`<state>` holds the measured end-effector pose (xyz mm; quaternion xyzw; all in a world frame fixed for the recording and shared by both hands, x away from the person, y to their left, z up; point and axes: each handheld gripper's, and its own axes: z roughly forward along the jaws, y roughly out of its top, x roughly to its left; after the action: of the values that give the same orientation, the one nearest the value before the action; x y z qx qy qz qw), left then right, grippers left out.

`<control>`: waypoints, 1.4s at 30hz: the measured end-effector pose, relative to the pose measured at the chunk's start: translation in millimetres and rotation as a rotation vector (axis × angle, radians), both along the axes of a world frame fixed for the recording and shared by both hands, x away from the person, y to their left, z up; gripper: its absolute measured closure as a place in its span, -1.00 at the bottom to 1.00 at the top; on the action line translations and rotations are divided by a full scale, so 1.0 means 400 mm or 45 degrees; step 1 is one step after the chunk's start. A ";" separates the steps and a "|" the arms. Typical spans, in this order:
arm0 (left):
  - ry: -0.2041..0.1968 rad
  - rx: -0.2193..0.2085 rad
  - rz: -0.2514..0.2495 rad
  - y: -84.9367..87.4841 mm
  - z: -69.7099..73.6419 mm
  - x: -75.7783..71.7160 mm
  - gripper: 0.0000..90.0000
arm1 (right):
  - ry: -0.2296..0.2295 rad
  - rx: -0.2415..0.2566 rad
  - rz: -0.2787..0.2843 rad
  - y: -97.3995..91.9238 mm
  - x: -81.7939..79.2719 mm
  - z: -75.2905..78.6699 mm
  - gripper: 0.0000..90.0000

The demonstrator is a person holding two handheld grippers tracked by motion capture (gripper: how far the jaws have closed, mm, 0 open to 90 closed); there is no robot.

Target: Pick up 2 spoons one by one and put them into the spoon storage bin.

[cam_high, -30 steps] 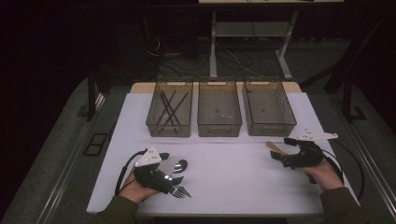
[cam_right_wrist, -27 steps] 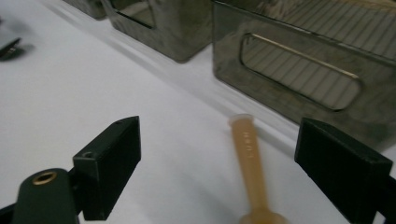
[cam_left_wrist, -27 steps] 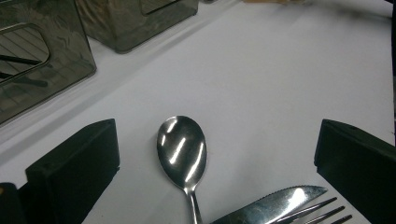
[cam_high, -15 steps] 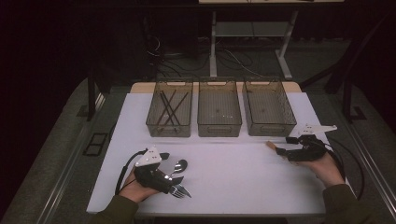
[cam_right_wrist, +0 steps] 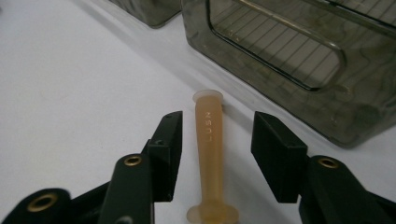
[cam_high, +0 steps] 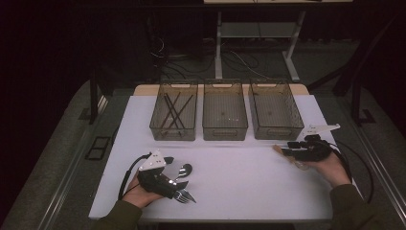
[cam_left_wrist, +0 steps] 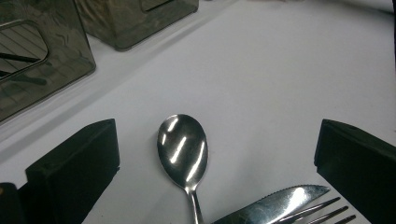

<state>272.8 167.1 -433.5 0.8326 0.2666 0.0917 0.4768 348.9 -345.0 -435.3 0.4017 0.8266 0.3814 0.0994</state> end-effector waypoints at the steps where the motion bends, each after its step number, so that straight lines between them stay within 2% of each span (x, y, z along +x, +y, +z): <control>1: -0.001 0.000 0.000 0.000 0.000 0.000 -1.00 | 0.004 -0.010 0.006 0.004 0.004 -0.001 0.22; 9: 0.000 0.004 -0.001 0.000 0.000 0.001 -1.00 | 0.033 -0.060 0.048 0.029 0.026 -0.020 0.39; 14: 0.002 0.011 -0.003 0.000 0.000 0.000 -1.00 | 0.048 -0.119 0.076 0.044 0.034 -0.029 0.45; 20: 0.003 0.012 -0.003 0.000 0.000 0.000 -1.00 | 0.022 -0.203 0.084 0.062 0.032 -0.026 0.61; 25: 0.002 0.009 -0.003 -0.002 -0.001 -0.001 -1.00 | 0.012 -0.218 0.085 0.065 0.030 -0.025 0.63; 36: 0.001 0.011 -0.005 0.000 0.001 0.000 -1.00 | 0.034 -0.185 0.073 0.057 0.032 -0.023 0.65; 42: 0.001 0.009 -0.004 0.000 0.001 -0.001 -1.00 | 0.042 -0.096 0.052 0.038 0.032 -0.014 0.65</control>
<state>272.6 167.1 -433.0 0.8347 0.2651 0.0914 0.4739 361.6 -329.7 -440.9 0.3869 0.8500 0.3452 0.0930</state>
